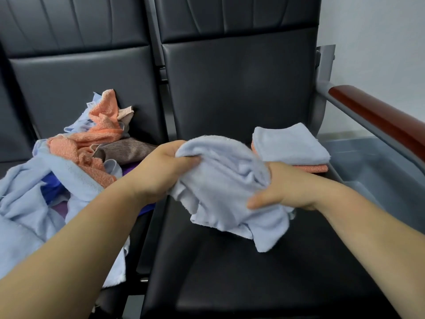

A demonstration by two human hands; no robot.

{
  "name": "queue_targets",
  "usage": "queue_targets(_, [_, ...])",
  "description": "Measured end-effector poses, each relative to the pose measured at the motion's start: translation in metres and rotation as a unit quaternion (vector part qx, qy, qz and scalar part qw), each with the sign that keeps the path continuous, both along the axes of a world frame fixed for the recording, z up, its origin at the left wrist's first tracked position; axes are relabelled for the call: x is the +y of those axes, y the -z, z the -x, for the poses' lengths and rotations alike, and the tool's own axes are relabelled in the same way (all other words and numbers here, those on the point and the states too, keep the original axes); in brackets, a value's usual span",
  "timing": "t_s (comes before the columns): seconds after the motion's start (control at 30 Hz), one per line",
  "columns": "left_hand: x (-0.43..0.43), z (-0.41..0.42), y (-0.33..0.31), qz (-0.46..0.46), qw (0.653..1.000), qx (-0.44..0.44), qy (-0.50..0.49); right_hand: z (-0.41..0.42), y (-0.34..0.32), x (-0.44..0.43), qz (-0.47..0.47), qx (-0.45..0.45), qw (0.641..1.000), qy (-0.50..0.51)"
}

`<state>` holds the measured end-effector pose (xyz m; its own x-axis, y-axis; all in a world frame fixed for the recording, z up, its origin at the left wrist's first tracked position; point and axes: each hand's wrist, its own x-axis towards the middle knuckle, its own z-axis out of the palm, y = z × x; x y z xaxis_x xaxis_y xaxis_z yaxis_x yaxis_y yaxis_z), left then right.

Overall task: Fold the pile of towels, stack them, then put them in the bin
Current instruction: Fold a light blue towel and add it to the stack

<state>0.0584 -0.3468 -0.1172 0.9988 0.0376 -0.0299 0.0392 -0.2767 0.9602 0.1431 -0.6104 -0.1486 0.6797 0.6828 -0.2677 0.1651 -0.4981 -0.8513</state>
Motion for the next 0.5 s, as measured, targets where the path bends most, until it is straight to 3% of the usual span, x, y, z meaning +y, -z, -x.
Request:
queue_targets(0.07, [0.000, 0.002, -0.004, -0.103, 0.993, 0.013, 0.047, 0.002, 0.000, 0.000, 0.169, -0.129, 0.977, 0.005])
queue_targets(0.13, [0.001, 0.003, -0.001, -0.292, 0.952, 0.045, 0.083, 0.001, 0.000, -0.001, 0.169, -0.166, 0.971, 0.035])
queue_targets(0.17, [0.002, 0.003, 0.001, -0.338, 0.936, 0.052, 0.078, -0.002, -0.001, -0.003, 0.134, -0.154, 0.977, 0.060])
queue_targets(0.2, [0.004, 0.002, 0.003, -0.331, 0.940, 0.046, 0.065, -0.005, -0.001, -0.004, 0.088, -0.130, 0.983, 0.091])
queue_targets(0.33, [0.004, 0.006, 0.000, -0.106, 0.994, 0.003, 0.023, -0.006, -0.008, -0.004, -0.096, 0.010, 0.987, 0.129])
queue_targets(0.4, [0.001, 0.004, -0.001, -0.064, 0.998, -0.009, 0.025, -0.004, -0.008, -0.004, -0.108, 0.040, 0.990, 0.087])
queue_targets(0.5, [-0.009, 0.000, 0.000, 0.074, 0.996, -0.039, 0.029, -0.002, -0.007, -0.004, -0.033, 0.032, 0.999, 0.024])
